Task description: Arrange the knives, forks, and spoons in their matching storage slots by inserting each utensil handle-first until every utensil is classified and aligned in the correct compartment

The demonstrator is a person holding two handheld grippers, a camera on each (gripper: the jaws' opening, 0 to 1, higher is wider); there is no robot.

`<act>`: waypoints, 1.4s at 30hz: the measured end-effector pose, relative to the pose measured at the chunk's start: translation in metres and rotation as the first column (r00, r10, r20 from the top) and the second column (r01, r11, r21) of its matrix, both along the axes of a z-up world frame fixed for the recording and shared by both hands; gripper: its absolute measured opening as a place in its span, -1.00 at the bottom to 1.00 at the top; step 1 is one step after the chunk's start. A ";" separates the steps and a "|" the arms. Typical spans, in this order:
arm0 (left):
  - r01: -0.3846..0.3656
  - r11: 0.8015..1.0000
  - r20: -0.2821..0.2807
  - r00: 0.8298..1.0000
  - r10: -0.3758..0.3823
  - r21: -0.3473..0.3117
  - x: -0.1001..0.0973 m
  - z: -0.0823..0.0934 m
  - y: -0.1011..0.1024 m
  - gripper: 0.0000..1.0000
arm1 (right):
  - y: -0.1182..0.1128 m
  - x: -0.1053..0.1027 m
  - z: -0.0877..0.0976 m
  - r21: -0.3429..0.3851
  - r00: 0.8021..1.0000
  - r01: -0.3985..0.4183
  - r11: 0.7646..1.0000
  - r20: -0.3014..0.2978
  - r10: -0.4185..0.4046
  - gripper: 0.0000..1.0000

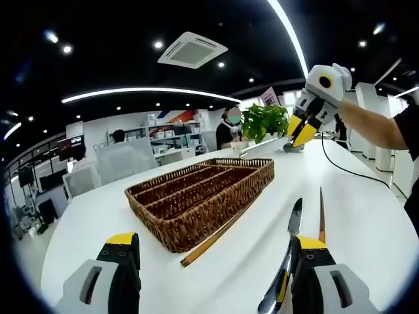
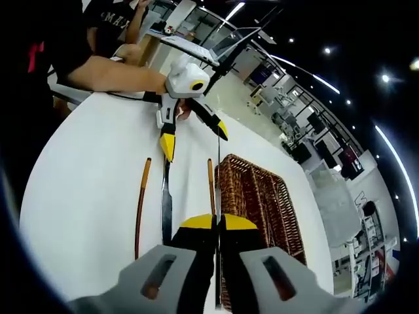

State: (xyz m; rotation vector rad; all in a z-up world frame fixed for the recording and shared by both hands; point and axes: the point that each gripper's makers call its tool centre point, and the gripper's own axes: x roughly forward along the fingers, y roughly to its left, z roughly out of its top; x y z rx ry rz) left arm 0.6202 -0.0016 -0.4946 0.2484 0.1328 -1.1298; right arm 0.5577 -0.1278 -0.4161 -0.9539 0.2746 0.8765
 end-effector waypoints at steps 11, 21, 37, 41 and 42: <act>-0.017 1.000 -0.006 1.000 0.017 -0.014 -0.002 0.001 0.004 1.00 | 0.001 0.003 -0.002 -0.019 1.000 0.005 1.000 0.021 -0.005 -0.99; -0.004 1.000 0.019 1.000 0.004 0.003 -0.003 0.000 -0.001 1.00 | 0.000 0.008 -0.003 -0.034 1.000 0.005 0.999 0.028 -0.004 -0.99; -0.050 0.999 0.039 0.998 0.050 0.011 0.006 0.000 0.003 1.00 | 0.000 0.015 -0.005 -0.035 0.999 0.003 0.999 0.049 -0.002 -0.99; -0.040 0.999 0.032 0.999 0.039 0.006 0.003 0.000 0.001 1.00 | -0.001 0.018 -0.005 -0.033 0.999 0.004 0.999 0.050 -0.002 -0.99; -0.039 0.999 0.038 0.999 0.039 0.008 0.003 0.000 0.000 1.00 | -0.002 0.020 -0.005 -0.034 0.999 0.005 0.999 0.051 -0.003 -0.99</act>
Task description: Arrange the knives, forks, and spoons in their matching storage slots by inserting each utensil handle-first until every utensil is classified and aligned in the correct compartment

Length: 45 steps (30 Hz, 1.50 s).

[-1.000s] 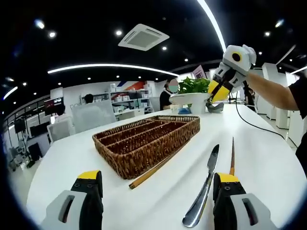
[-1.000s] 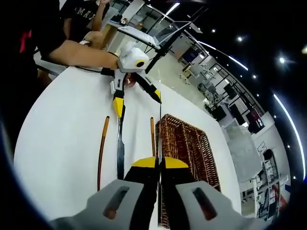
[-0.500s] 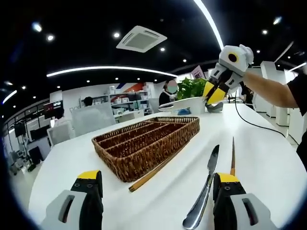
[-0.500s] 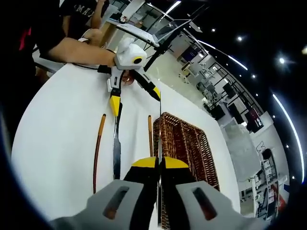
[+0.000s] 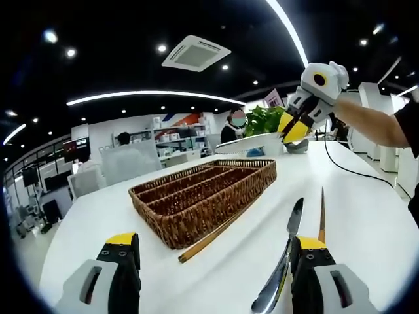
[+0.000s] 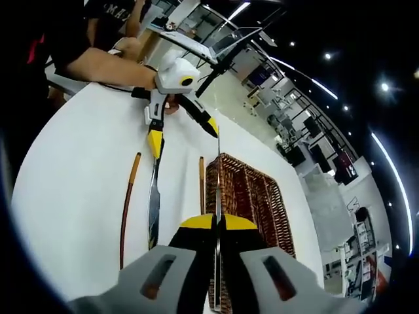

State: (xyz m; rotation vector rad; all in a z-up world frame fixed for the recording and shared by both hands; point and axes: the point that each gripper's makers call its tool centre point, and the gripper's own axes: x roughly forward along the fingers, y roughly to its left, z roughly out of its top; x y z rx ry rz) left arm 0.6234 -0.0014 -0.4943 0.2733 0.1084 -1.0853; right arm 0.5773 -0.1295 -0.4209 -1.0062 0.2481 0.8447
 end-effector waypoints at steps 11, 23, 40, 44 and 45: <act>-0.019 0.999 -0.002 1.000 0.018 -0.032 0.003 0.006 0.000 1.00 | 0.000 0.030 -0.004 -0.009 1.000 -0.020 1.000 0.005 0.020 -0.99; -0.039 0.997 0.019 0.999 0.040 -0.068 0.008 0.012 -0.003 1.00 | -0.007 0.068 -0.008 -0.018 1.000 -0.013 1.000 0.011 0.014 -0.99; -0.063 0.995 0.021 0.998 0.065 -0.081 0.017 0.010 0.002 1.00 | -0.024 0.103 0.004 -0.028 0.999 0.015 0.999 0.028 -0.015 -0.99; -0.064 0.995 0.023 0.998 0.066 -0.071 0.016 0.008 0.002 1.00 | -0.030 0.105 0.013 -0.056 0.999 0.029 0.998 0.039 -0.027 -0.99; -0.064 0.996 0.028 0.997 0.066 -0.068 0.016 0.007 0.002 1.00 | -0.030 0.104 0.016 -0.054 0.999 0.026 0.998 0.037 -0.024 -0.99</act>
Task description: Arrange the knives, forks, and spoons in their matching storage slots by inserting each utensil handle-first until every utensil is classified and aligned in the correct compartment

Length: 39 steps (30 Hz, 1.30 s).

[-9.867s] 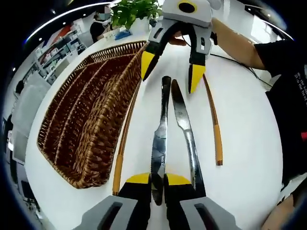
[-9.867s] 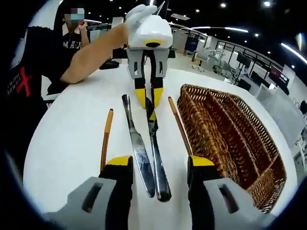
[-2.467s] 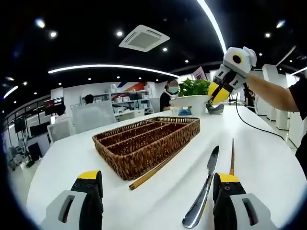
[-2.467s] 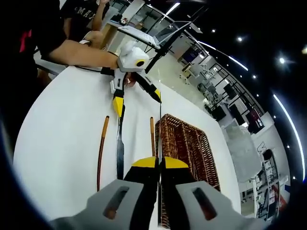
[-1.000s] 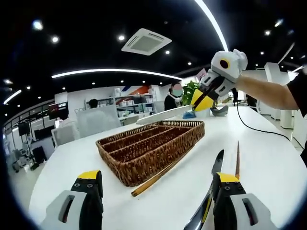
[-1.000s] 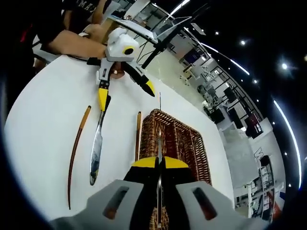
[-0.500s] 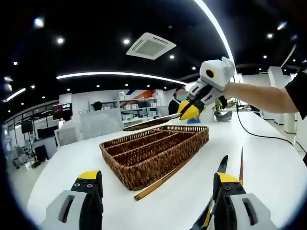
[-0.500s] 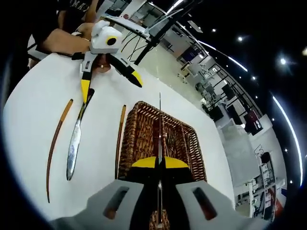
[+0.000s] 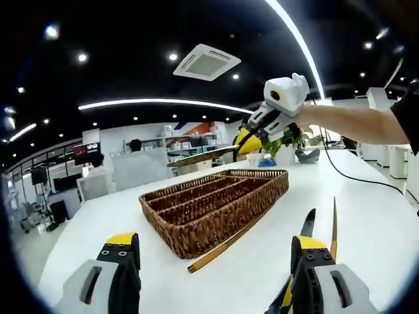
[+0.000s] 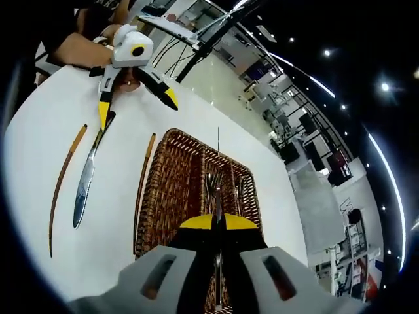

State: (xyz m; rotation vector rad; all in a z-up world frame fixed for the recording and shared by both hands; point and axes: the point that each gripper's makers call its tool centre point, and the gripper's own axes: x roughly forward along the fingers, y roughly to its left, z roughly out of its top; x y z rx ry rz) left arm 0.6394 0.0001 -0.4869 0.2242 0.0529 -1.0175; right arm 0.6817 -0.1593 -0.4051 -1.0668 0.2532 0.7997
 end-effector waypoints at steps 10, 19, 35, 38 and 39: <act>-0.005 1.000 0.007 1.000 0.005 0.000 0.000 -0.001 0.001 1.00 | -0.001 0.008 -0.005 0.000 1.000 -0.004 1.000 -0.025 0.004 -0.99; 0.000 1.000 0.012 1.000 0.000 -0.007 -0.001 0.001 0.001 1.00 | 0.004 0.014 -0.023 0.032 0.998 0.011 0.999 -0.055 -0.009 -0.99; 0.005 1.000 0.020 1.000 -0.005 -0.005 0.000 0.002 0.001 1.00 | 0.006 0.014 -0.068 0.026 0.993 0.012 1.000 -0.121 -0.009 -0.99; 0.006 1.000 0.023 1.000 -0.006 -0.001 0.000 0.002 0.001 1.00 | 0.006 0.015 -0.070 0.039 0.992 0.014 0.999 -0.127 -0.009 -0.99; 0.008 1.000 0.025 1.000 -0.008 -0.002 -0.001 0.003 0.000 1.00 | 0.005 0.015 -0.072 0.035 0.991 0.016 0.999 -0.130 -0.012 -0.99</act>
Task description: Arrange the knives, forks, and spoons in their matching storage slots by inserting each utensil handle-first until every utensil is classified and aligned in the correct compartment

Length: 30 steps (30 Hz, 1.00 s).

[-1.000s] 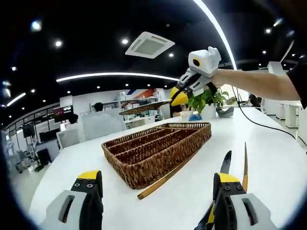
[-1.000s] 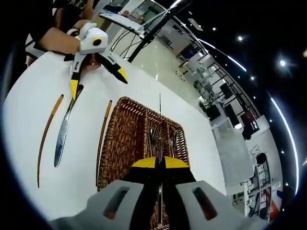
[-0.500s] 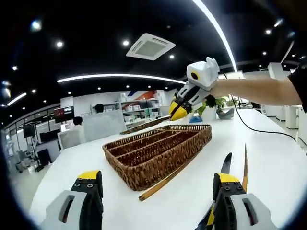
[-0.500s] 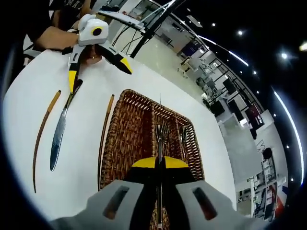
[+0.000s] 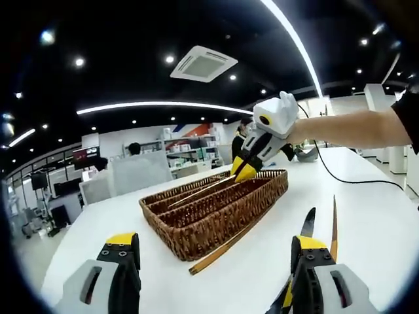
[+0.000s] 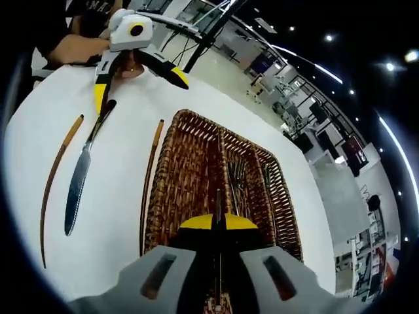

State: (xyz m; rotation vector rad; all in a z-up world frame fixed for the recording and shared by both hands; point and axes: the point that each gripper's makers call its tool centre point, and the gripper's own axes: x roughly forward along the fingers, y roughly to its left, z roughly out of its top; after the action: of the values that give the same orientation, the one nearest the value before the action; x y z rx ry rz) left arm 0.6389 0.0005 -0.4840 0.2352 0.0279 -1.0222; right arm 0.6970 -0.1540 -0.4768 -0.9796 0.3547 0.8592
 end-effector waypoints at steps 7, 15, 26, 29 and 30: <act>0.028 1.000 -0.031 0.999 -0.028 0.000 -0.004 -0.003 -0.003 1.00 | -0.003 0.008 -0.017 0.013 0.999 0.015 1.000 -0.048 -0.014 -0.99; 0.027 0.999 -0.029 0.999 -0.028 -0.017 -0.004 0.002 -0.003 1.00 | -0.001 0.012 -0.027 0.023 0.997 0.014 1.000 -0.081 -0.012 -0.99; 0.039 0.999 -0.022 0.999 -0.039 -0.002 -0.006 0.001 -0.005 1.00 | -0.002 0.015 -0.043 0.004 0.984 0.004 1.000 -0.178 -0.003 -0.98; 0.033 0.999 -0.017 0.999 -0.033 -0.002 -0.004 0.001 -0.004 1.00 | -0.006 0.013 -0.056 0.001 0.968 0.025 1.000 -0.248 -0.024 -0.98; 0.031 1.000 -0.017 0.999 -0.031 -0.003 -0.004 0.002 -0.004 1.00 | -0.001 0.014 -0.057 0.052 0.966 0.022 0.998 -0.257 -0.008 -0.98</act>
State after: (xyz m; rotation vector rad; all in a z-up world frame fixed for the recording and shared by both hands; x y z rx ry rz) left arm 0.6349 -0.0031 -0.4825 0.2255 0.0382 -1.0549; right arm 0.7110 -0.1545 -0.5336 -0.8153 0.5569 0.9805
